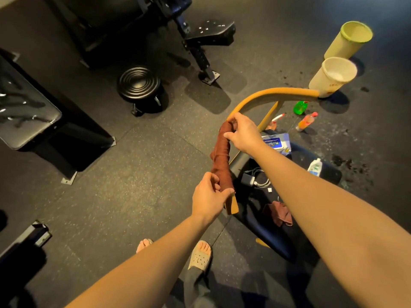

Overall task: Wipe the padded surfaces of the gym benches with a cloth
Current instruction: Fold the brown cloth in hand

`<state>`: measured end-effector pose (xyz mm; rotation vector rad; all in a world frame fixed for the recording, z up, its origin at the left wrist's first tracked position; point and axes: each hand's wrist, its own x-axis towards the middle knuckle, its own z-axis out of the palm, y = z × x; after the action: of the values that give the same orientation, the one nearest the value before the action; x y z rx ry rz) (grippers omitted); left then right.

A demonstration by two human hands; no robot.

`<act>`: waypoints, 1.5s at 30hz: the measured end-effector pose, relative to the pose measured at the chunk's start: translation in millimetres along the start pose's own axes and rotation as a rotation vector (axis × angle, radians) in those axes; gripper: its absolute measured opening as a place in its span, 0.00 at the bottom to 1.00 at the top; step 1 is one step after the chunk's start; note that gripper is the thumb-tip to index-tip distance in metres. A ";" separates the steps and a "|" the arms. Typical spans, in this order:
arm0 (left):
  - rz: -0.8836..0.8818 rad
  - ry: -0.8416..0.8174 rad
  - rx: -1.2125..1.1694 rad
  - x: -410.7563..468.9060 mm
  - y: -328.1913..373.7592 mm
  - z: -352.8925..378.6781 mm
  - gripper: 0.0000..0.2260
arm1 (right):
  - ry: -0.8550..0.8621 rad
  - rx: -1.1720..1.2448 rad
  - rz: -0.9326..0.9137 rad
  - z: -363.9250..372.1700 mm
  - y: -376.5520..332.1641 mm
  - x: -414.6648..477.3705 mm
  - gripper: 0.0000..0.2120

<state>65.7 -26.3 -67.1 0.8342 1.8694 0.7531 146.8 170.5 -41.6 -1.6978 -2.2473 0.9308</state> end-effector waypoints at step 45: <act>0.179 0.029 -0.866 131.8 252.5 -506.5 0.06 | 0.084 0.985 -0.111 -156.0 -378.0 87.2 0.23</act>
<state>-381.7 148.9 259.7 0.4174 1.2828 1.5327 -110.8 250.0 278.1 -1.0969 -1.3768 1.5316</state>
